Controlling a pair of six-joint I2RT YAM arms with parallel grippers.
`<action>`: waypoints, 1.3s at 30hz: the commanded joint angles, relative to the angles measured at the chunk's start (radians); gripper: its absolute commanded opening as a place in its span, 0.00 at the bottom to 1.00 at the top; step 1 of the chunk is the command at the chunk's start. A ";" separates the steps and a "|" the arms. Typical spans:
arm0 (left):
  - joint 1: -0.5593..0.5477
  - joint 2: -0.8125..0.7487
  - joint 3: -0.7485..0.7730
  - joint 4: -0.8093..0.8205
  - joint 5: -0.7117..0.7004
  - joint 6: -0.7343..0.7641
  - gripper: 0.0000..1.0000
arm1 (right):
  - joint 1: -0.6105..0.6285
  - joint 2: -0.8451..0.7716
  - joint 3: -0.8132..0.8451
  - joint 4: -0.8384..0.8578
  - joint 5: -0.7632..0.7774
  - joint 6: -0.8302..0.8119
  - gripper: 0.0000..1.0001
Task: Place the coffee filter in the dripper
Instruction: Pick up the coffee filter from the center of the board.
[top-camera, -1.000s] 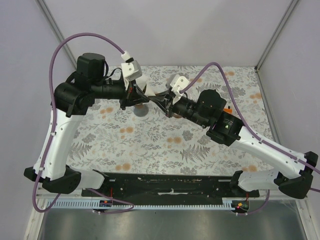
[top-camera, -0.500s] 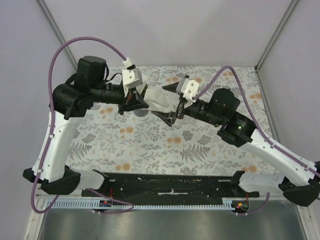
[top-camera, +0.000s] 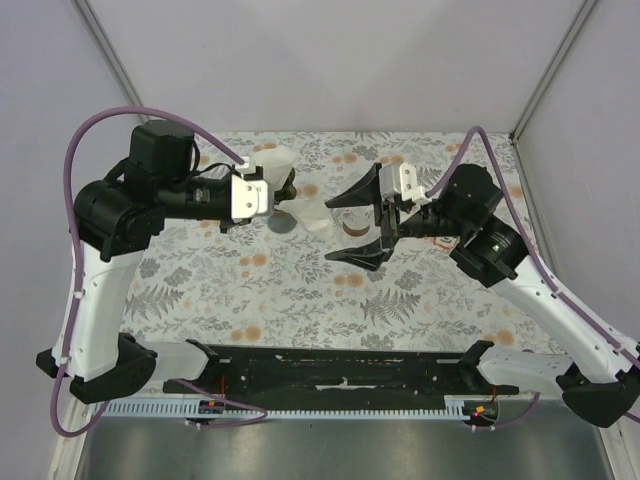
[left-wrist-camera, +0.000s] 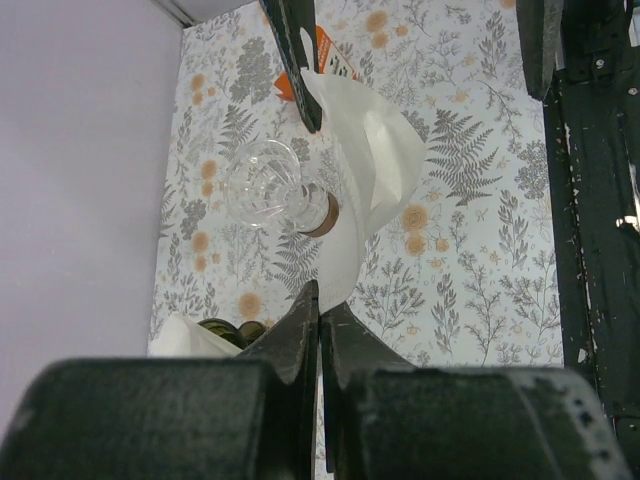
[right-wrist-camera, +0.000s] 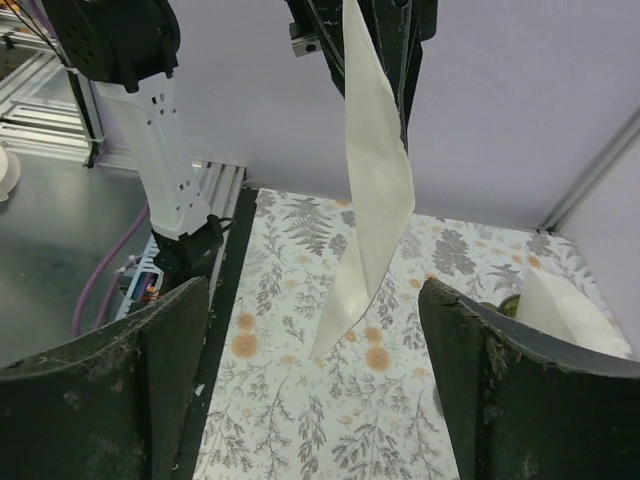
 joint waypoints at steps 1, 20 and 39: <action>-0.010 -0.014 0.017 -0.009 -0.003 0.081 0.02 | -0.002 0.045 0.010 0.137 -0.083 0.123 0.89; -0.015 -0.034 -0.040 0.017 0.031 -0.086 0.78 | 0.108 -0.056 -0.074 0.085 0.442 -0.160 0.00; -0.075 0.018 0.067 0.122 0.174 -0.253 0.62 | 0.255 -0.032 -0.039 0.049 0.534 -0.342 0.00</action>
